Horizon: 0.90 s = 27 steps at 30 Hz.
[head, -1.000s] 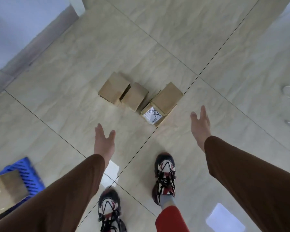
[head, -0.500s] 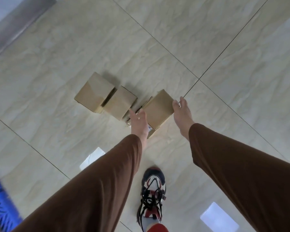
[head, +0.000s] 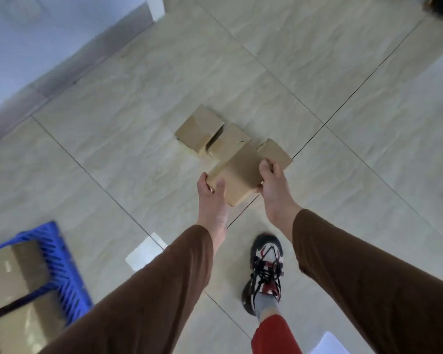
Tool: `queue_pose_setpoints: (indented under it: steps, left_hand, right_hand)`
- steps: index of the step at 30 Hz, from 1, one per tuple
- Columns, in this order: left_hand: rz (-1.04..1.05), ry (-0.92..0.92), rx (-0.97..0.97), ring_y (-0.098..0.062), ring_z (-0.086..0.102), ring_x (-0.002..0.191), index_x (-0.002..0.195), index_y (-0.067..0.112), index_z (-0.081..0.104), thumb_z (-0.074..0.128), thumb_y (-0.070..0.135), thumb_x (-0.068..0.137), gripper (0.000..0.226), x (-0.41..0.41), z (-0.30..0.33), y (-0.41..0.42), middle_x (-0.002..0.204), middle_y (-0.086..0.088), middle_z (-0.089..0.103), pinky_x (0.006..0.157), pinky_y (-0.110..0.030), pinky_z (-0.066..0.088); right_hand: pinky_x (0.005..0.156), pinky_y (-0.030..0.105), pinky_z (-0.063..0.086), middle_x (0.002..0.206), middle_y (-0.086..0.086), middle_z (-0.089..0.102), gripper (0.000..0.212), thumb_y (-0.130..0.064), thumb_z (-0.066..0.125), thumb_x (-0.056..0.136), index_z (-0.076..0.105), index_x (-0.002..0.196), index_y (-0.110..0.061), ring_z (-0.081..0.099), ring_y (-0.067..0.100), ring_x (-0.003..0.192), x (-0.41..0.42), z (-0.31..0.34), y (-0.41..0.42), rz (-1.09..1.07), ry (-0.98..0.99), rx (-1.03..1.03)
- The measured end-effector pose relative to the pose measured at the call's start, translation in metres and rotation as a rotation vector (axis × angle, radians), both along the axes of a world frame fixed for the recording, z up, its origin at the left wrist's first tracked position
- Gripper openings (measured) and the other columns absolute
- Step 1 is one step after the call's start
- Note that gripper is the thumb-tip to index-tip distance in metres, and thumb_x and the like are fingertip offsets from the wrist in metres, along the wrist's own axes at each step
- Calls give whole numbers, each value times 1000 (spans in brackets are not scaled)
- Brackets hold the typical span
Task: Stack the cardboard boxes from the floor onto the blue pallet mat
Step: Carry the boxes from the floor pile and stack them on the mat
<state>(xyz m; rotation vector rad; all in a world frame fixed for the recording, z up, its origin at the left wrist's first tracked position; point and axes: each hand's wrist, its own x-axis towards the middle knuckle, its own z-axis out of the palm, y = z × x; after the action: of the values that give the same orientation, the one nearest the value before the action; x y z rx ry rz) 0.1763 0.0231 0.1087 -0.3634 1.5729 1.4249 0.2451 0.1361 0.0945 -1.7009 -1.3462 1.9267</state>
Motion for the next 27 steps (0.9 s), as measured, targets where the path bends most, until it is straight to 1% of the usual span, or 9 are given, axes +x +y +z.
queue_pose_setpoints:
  steps: [4,7,11,15,19,21,23,25,27]
  left_hand:
    - [48,46,29,-1,52,119,152,35,26,53,37,101,57,-18,21,-117,144,10,45,104,-26,38]
    - [108,61,-10,-3,53,122,147,33,33,58,36,98,55,-23,30,-208,140,16,46,115,-35,37]
    - [255,49,-70,-8,58,117,142,26,39,64,34,94,54,-20,40,-315,142,5,47,112,-42,43]
    - [437,5,-97,-11,64,111,139,19,41,60,19,100,43,-15,50,-401,137,-6,57,102,-33,51]
    - [551,-51,-107,-18,66,111,142,17,41,58,16,101,44,-14,49,-465,127,-6,63,108,-40,49]
    - [604,-98,-107,-24,65,119,142,18,41,61,18,100,47,-17,46,-490,132,-11,62,101,-33,53]
    - [651,-145,-85,-25,66,119,138,13,46,64,21,98,45,-23,42,-510,131,-13,66,90,-23,55]
    - [681,-180,-37,-19,71,110,133,6,54,65,21,97,40,-35,41,-529,121,-9,73,93,-24,53]
    - [720,-207,7,-11,75,94,129,2,58,64,19,98,36,-50,38,-545,101,1,79,101,-29,51]
  right_hand:
    - [113,41,42,130,-4,56,28,-29,48,106,48,134,-26,53,14,122,-24,30,-108,33,50,-6]
    - [108,35,44,123,-12,56,28,-28,47,107,47,134,-27,54,5,113,-36,43,-192,113,56,-18]
    - [101,29,45,125,-13,55,28,-27,46,107,47,136,-29,54,3,110,-47,46,-294,260,69,-68]
    - [106,32,45,126,-13,56,27,-26,47,107,48,133,-31,56,6,113,-53,38,-374,404,77,-89]
    - [103,33,46,125,-6,60,29,-23,48,106,50,134,-28,57,12,111,-65,35,-433,526,71,-83]
    - [99,32,47,123,-3,61,29,-20,48,105,51,134,-25,58,11,107,-74,37,-456,561,65,-62]
    - [92,29,49,119,-3,61,29,-21,49,105,53,134,-25,58,9,101,-90,39,-475,598,57,-36]
    - [83,24,47,114,-5,61,28,-21,49,105,54,132,-26,58,8,96,-109,40,-491,642,49,-13]
    - [80,22,45,116,-5,60,26,-21,50,105,53,130,-26,58,8,96,-131,39,-506,679,45,29]
